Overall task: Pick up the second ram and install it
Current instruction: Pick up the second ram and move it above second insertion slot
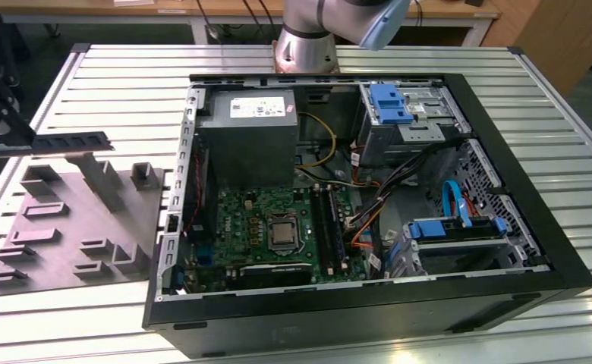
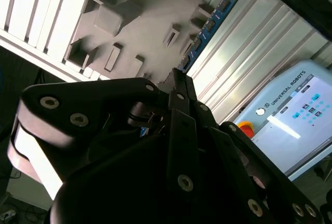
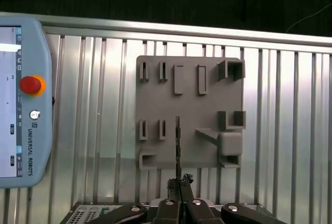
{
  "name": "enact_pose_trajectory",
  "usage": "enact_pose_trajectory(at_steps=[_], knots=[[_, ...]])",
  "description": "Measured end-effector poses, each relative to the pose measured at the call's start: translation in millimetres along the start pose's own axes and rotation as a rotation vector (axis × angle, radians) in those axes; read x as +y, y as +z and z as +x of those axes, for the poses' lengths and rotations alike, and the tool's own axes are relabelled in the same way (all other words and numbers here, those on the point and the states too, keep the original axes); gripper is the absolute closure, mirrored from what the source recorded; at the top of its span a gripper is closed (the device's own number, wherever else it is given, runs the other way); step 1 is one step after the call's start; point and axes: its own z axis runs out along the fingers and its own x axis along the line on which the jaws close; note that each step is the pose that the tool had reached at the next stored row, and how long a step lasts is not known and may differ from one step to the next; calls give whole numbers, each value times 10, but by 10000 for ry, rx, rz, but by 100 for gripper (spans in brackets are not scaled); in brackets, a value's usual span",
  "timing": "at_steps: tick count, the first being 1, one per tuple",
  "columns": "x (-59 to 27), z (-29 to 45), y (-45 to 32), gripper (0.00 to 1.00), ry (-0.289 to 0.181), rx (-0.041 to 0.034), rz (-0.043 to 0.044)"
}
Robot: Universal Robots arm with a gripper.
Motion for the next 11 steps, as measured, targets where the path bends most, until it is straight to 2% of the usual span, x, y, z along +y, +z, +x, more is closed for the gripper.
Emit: enact_pose_trajectory(at_steps=[11], knots=[[-281, 9, 0, 89, 0, 0, 0]])
